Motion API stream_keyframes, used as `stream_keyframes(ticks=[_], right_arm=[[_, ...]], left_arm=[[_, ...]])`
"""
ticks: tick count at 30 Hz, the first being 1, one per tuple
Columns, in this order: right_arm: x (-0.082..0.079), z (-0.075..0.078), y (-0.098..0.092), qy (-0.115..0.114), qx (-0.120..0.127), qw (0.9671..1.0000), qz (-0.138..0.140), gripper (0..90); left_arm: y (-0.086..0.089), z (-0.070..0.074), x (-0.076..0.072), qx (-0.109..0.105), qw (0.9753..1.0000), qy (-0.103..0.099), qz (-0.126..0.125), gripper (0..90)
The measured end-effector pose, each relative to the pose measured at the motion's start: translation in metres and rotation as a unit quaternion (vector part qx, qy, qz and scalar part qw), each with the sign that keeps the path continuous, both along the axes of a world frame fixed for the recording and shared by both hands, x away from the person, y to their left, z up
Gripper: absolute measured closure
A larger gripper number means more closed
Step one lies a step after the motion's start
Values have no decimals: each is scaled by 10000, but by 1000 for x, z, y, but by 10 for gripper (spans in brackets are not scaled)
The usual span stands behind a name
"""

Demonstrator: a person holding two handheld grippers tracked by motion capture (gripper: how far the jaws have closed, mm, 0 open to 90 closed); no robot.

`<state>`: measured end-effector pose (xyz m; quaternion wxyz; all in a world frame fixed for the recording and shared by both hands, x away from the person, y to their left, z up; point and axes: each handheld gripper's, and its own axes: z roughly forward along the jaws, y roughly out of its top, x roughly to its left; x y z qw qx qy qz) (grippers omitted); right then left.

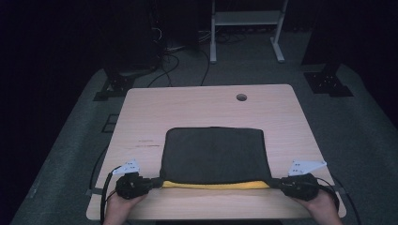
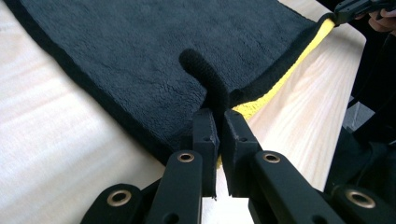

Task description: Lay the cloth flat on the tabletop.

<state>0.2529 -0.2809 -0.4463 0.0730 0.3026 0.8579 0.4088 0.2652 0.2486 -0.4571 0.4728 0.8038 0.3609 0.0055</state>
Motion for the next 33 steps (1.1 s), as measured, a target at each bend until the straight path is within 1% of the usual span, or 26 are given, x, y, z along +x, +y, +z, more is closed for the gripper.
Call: stream_keyframes(ticks=[1,2,5,6,7,8,9,10,12,14,17,18,19,20,21,22,24,27,29,31,32,33], right_arm=[[0,0,0,0,0,10000,0,839],[-2,-1,1,27,-59,10000,9,839],[-4,-7,0,152,-184,9997,50,835],[-2,-10,1,211,-279,9994,74,834],[-2,-10,1,211,-279,9994,74,834],[-1,-12,1,227,-353,9991,97,834],[-1,-12,1,227,-353,9991,97,834],[-1,-13,2,250,-471,9985,111,835],[-2,-14,2,272,-518,9982,107,835],[-3,-14,1,313,-545,9979,123,836],[-2,-15,1,350,-549,9978,123,831],[-2,-15,1,330,-515,9981,124,810],[-2,-15,1,330,-515,9981,124,810],[-1,-14,0,282,-476,9984,97,734],[-1,-14,0,282,-476,9984,97,734],[-1,-14,0,221,-458,9987,43,694],[0,-12,-3,181,-369,9991,-62,628],[3,-8,-8,103,-144,9995,-271,550],[5,-5,-12,25,-39,9991,-427,509],[9,-4,-16,-69,14,9983,-577,463],[14,-3,-21,-134,24,9968,-789,411],[14,-3,-21,-134,24,9968,-789,411]], left_arm=[[0,0,0,0,10000,0,0,843],[-1,-1,-2,14,10000,38,-28,843],[-3,-3,-6,123,9998,115,-96,842],[-5,-5,-8,186,9995,207,-137,842],[-5,-5,-8,186,9995,207,-137,842],[-6,-6,-8,231,9993,250,-165,842],[-7,-7,-10,272,9990,308,-179,842],[-8,-9,-11,308,9987,350,-208,842],[-11,-11,-13,374,9980,434,-285,842],[-11,-12,-14,431,9977,436,-302,833],[-9,-12,-12,422,9978,442,-260,828],[-8,-12,-12,402,9981,417,-231,794],[-7,-11,-12,423,9982,372,-182,794],[-4,-9,-11,368,9988,314,-92,722],[-4,-9,-11,368,9988,314,-92,705],[-3,-7,-11,339,9990,282,-61,705],[-1,-5,-10,281,9993,230,24,623],[2,-1,-7,212,9996,145,98,487],[4,1,-6,178,9997,59,184,429],[7,4,-4,159,9994,-50,317,384],[9,6,-3,173,9991,-129,374,341],[9,6,-2,181,9988,-181,425,341]])
